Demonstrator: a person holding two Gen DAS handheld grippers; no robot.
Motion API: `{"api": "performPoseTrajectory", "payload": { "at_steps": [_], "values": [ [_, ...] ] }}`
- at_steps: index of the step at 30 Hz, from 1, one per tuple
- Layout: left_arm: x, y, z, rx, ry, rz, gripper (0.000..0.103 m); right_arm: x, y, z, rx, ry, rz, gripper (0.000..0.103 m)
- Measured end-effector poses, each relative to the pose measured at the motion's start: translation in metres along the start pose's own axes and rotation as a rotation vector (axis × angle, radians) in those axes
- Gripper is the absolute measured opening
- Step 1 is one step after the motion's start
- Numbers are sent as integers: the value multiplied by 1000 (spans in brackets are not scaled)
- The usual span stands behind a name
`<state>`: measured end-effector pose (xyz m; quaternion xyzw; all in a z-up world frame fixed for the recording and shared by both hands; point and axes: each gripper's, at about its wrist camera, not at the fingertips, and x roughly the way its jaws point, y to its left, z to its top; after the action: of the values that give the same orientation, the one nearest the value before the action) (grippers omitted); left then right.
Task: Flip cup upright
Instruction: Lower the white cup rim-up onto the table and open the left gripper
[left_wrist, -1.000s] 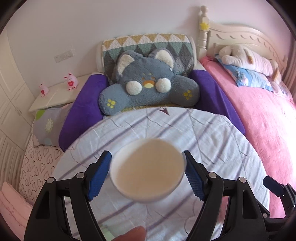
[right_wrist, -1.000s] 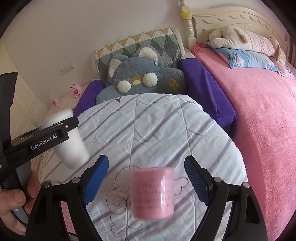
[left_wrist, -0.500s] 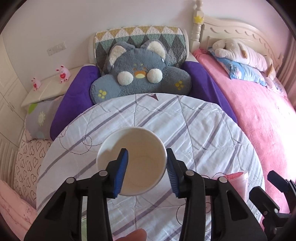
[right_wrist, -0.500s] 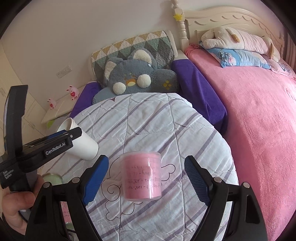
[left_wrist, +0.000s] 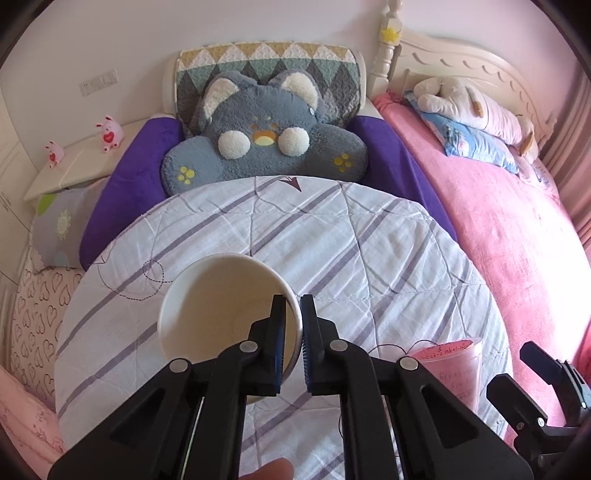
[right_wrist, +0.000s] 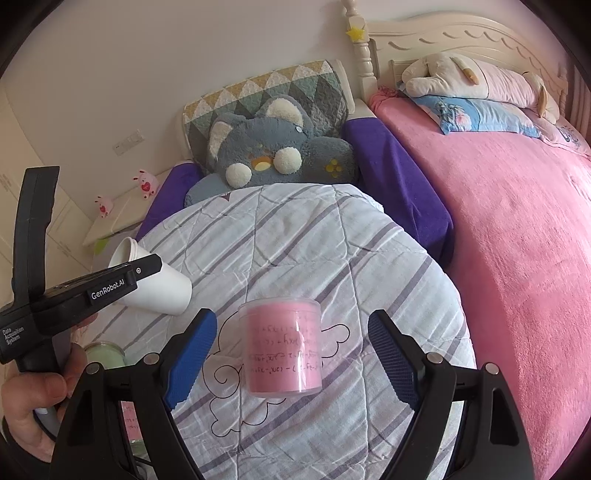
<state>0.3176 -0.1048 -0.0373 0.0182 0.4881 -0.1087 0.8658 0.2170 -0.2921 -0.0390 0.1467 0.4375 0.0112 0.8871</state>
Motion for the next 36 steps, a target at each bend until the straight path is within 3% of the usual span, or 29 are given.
{"api": "performPoseTrajectory", "payload": {
  "at_steps": [7, 11, 13, 14, 15, 17, 18, 27, 36],
  "values": [
    [-6, -1, -1, 13, -2, -2, 7, 2, 0, 0, -1, 5, 0, 85],
    [-11, -5, -3, 37, 4, 34, 7, 2, 2, 0, -1, 2, 0, 85],
    [-9, -7, -3, 55, 14, 60, 13, 2, 2, 0, 0, 0, 3, 85],
    [-8, -8, -3, 61, 19, 77, 31, 1, 3, 0, -1, -1, 4, 85],
    [-9, -9, -3, 72, 20, 90, 61, 1, 4, -1, -1, -1, 6, 85],
    [-15, -10, -2, 89, 7, 106, 89, 0, 7, -2, -3, -1, 9, 85],
    [-21, -12, -2, 97, -7, 97, 94, -1, 7, -3, -4, -3, 9, 85],
    [-62, 0, -9, 94, -63, 102, 98, -9, 14, -5, -6, -16, 12, 85],
    [-74, 16, -29, 46, -65, 79, 103, -25, 27, -13, -25, -26, 1, 85]
  ]
}}
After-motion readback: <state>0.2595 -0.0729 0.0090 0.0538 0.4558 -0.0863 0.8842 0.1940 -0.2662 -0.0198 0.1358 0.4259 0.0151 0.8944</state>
